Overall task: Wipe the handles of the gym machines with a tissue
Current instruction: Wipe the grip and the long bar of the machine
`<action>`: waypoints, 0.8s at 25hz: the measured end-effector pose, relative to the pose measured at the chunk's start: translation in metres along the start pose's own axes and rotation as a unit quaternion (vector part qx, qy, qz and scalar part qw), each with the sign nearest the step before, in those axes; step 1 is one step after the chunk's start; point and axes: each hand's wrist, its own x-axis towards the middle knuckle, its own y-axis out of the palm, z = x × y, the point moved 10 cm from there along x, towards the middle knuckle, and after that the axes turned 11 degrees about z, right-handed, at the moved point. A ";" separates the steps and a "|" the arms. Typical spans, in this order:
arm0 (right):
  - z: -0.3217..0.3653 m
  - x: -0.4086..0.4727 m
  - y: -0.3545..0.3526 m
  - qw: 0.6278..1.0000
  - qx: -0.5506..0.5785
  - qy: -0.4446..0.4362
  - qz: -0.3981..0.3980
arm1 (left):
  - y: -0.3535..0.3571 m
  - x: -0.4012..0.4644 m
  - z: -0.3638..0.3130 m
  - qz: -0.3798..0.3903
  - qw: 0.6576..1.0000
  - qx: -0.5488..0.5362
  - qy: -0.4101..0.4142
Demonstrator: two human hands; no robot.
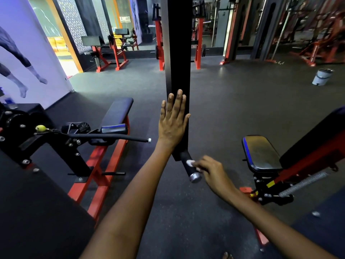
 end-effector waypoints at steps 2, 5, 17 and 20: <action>0.007 0.000 -0.011 0.999 -0.032 -0.016 0.018 | -0.001 -0.002 0.000 -0.003 1.000 0.006 0.004; 0.024 0.054 -0.014 0.999 -0.053 -0.003 0.002 | -0.003 0.000 -0.001 -0.003 1.000 -0.003 0.008; 0.019 0.053 -0.013 0.998 -0.048 -0.020 0.036 | 0.001 -0.003 0.001 -0.001 0.999 0.033 0.018; 0.012 0.060 0.018 0.998 -0.010 0.023 0.062 | 0.001 -0.005 0.002 -0.006 0.999 0.029 0.020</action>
